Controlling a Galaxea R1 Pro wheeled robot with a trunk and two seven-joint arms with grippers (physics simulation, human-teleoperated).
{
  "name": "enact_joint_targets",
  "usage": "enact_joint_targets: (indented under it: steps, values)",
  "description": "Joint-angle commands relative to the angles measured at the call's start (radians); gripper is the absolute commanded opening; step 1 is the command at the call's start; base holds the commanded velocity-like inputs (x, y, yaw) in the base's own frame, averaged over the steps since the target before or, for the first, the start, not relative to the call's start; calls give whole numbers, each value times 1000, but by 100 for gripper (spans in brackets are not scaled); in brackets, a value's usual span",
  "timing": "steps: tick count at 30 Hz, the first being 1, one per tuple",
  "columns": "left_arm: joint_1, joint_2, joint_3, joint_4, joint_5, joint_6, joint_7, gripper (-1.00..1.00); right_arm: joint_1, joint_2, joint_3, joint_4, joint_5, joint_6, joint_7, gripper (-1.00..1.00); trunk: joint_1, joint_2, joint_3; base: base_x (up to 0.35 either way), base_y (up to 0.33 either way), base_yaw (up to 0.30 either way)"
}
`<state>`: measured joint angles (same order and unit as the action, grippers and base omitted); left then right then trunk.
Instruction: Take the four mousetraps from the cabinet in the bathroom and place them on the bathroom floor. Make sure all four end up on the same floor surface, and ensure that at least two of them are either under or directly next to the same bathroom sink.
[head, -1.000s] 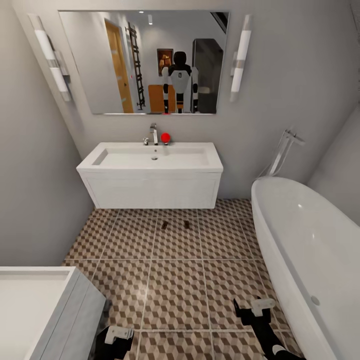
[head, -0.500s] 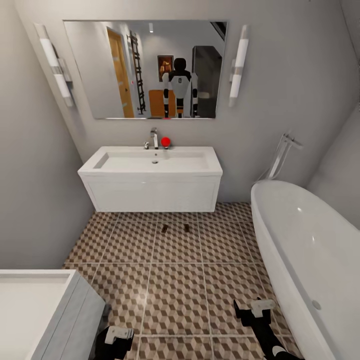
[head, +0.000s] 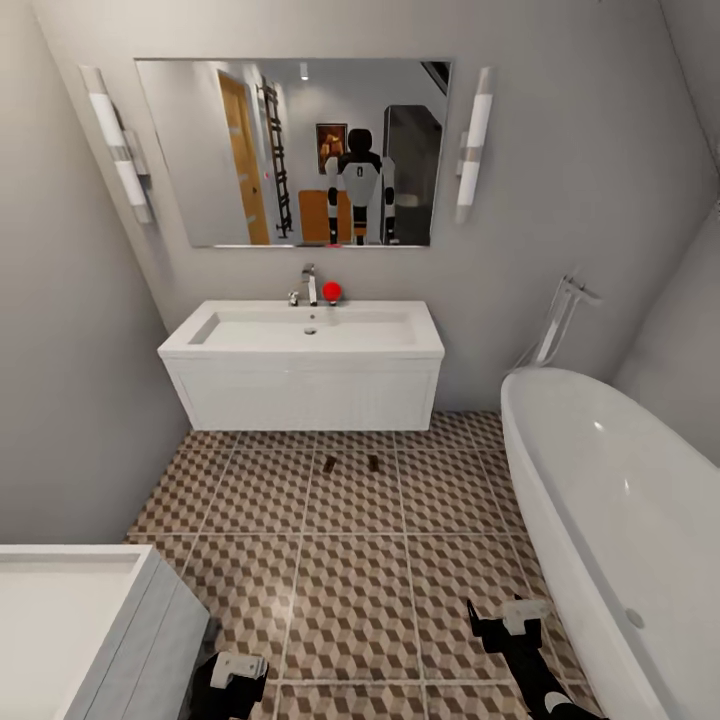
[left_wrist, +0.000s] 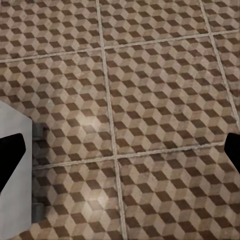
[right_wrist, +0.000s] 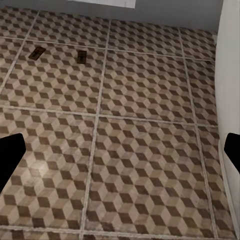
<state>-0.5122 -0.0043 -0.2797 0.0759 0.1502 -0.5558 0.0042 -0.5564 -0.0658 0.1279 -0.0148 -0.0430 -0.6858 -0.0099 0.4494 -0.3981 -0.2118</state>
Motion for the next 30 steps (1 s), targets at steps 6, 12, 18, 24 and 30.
enact_joint_targets:
  steps: [6, 12, 18, 24, 30]
  values:
    - [-2, -2, -9, 4, 8, -6, 0, 100, -1, 0, 7, 1, -5, -3, -2, 100, 1, -2, 8, 0, 0, 0]
    - [-2, -1, -9, 4, 8, -6, -1, 100, -1, -1, 7, 1, -5, -3, -2, 100, 1, -2, 17, 0, 0, 0]
    - [-2, -1, -9, 4, 8, -6, -4, 100, -1, -1, 7, 1, -5, -3, -2, 100, 1, -2, 26, 0, 0, 0]
    - [-2, -1, -9, 4, 8, -6, -4, 100, -1, -1, 7, 1, -5, -3, -2, 100, 1, -2, 35, 0, 0, 0]
    - [-2, -2, -9, 4, 8, -5, -4, 100, -1, -2, 7, 1, -5, -3, -2, 100, 1, -2, 44, 0, 0, 0]
